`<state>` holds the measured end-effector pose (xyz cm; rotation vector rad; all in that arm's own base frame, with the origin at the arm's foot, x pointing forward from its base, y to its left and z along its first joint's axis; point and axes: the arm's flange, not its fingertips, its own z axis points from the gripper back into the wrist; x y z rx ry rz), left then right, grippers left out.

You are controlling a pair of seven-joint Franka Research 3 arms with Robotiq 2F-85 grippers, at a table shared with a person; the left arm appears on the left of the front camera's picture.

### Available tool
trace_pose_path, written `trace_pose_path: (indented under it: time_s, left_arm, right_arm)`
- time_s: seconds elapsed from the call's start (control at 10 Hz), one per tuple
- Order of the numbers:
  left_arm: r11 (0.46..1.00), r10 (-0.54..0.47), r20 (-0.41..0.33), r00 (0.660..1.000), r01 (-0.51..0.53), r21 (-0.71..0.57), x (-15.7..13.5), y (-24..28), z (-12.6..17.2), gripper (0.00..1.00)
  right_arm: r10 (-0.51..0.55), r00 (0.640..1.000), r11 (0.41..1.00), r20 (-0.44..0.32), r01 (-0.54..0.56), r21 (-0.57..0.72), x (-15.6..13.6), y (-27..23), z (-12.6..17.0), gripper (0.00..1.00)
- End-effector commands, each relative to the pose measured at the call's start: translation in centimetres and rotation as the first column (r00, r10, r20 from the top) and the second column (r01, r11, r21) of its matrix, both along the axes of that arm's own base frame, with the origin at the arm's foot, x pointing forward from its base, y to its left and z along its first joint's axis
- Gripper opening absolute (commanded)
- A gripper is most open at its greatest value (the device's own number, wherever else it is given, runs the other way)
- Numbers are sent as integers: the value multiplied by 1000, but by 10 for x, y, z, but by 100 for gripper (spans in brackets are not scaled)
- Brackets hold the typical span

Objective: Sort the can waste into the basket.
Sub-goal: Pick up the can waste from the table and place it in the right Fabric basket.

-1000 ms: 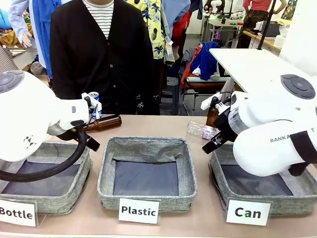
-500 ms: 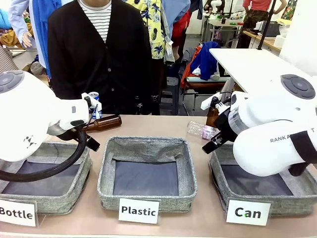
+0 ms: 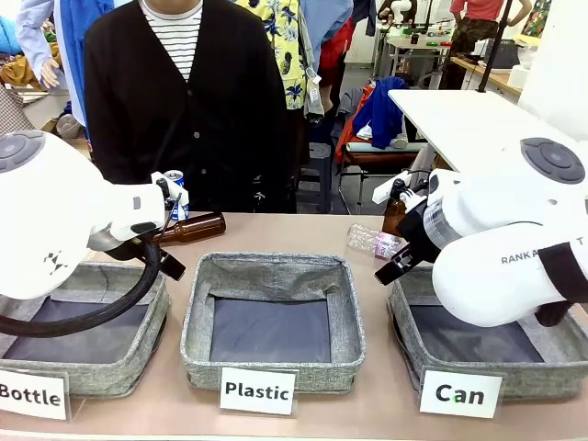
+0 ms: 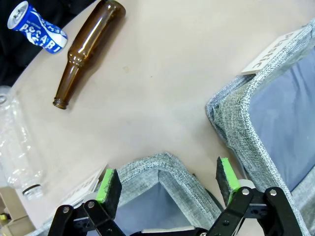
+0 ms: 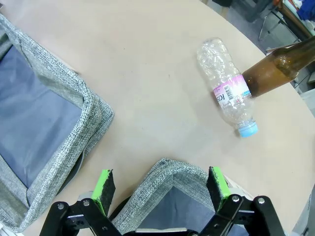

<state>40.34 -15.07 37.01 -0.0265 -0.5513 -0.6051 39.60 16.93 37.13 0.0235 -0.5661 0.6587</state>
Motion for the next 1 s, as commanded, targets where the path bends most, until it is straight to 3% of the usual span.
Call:
trace_pose_path:
  time_s: [0.0,0.3,0.5,0.7,0.8,0.9]
  left_arm:
    - [1000,0,0,1000,0,0,0,0,0,100]
    - [1000,0,0,1000,0,0,0,0,0,100]
    - [995,-61,61,996,66,-79,-31,-7,61,100]
    - [974,-108,23,994,110,-199,-71,-6,124,100]
    - [957,-148,40,988,154,-246,-91,10,147,100]
    - [944,-162,52,985,170,-284,-102,33,157,100]
  right_arm:
    - [-1,1000,1000,0,1,1,0,0,0,100]
    - [0,1000,1000,0,0,0,0,0,0,100]
    - [57,998,996,13,-58,66,-16,-1,50,100]
    - [15,998,979,-55,-4,204,-44,-13,117,100]
    - [145,984,925,-103,-98,368,-62,-34,143,100]
    - [127,985,880,-119,-56,472,-71,-64,159,100]
